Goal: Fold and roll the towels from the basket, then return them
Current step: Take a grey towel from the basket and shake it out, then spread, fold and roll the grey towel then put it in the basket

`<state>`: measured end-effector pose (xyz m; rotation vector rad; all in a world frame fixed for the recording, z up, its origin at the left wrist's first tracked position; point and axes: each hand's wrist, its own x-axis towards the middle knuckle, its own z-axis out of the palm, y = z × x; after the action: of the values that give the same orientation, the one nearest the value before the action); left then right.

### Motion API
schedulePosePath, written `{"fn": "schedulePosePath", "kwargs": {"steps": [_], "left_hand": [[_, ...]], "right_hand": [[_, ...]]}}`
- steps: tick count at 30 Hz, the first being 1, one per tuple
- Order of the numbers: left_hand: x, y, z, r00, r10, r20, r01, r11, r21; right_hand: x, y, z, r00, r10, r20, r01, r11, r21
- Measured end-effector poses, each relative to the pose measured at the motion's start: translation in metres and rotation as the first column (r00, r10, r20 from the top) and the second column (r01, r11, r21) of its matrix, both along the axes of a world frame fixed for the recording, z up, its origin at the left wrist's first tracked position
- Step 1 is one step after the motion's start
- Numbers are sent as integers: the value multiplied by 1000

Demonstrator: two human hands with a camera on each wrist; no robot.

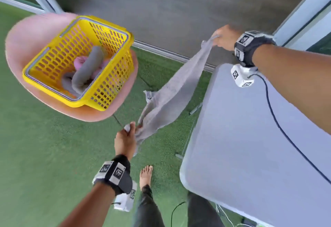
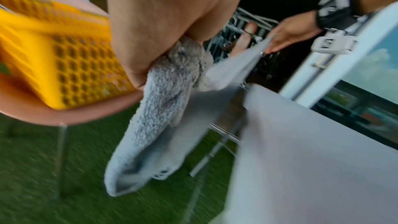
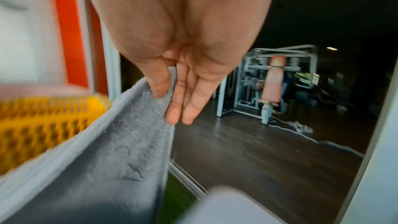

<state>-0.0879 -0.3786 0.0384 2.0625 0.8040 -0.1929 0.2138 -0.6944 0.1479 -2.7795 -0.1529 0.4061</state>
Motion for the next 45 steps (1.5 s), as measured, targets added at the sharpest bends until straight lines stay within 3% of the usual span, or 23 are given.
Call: {"fn": "schedulePosePath", "kwargs": {"steps": [2,4,6,8,9,11,13,14,16,19,22,26,31,38,45], "left_hand": [[-16,-62,-19,997,-41,-73,36,997,-72],[-26,-130,-30,986,-122,-116,109,987,-116],[-35,-198,-29,960,-246,-134,221,959,-178],[-41,-262,-18,895,-425,-134,377,883,-281],[-46,-289,-14,825,-549,-133,479,804,-352],[-53,-334,-7,615,-785,-67,665,563,-491],[-62,-359,-2,421,-906,31,780,344,-522],[-69,-363,-5,345,-937,51,842,285,-458],[-76,-352,-21,261,-965,11,951,255,-176],[-76,-304,-55,288,-951,-113,947,265,180],[-68,-266,-85,262,-947,-187,906,174,386],[-61,-265,-101,180,-959,-221,887,62,457],[-64,-299,-105,234,-947,-221,867,100,487],[-84,-402,-104,237,-937,-257,877,92,472],[-153,-610,-102,217,-945,-247,890,87,448]], "right_hand": [[-9,-19,-32,983,178,-54,-186,961,-203],[-20,-52,-66,961,228,-156,-268,906,-327],[-44,-95,-80,954,168,-249,-270,843,-465],[-74,-147,-80,963,-26,-267,-144,790,-596],[-92,-171,-80,959,-107,-263,-88,769,-633],[-127,-210,-75,910,-303,-284,13,704,-710],[-155,-240,-87,918,-375,-131,151,636,-757],[-166,-252,-102,938,-343,-54,194,646,-739],[-177,-249,-128,988,-156,-2,123,783,-609],[-183,-209,-154,999,-1,-45,-12,960,-281],[-184,-175,-178,982,-73,-176,38,980,-195],[-185,-167,-195,968,-115,-222,76,981,-178],[-186,-187,-202,973,-59,-222,27,989,-144],[-207,-274,-204,961,-51,-272,23,994,-105],[-278,-479,-194,945,-103,-311,31,974,-226]]}}
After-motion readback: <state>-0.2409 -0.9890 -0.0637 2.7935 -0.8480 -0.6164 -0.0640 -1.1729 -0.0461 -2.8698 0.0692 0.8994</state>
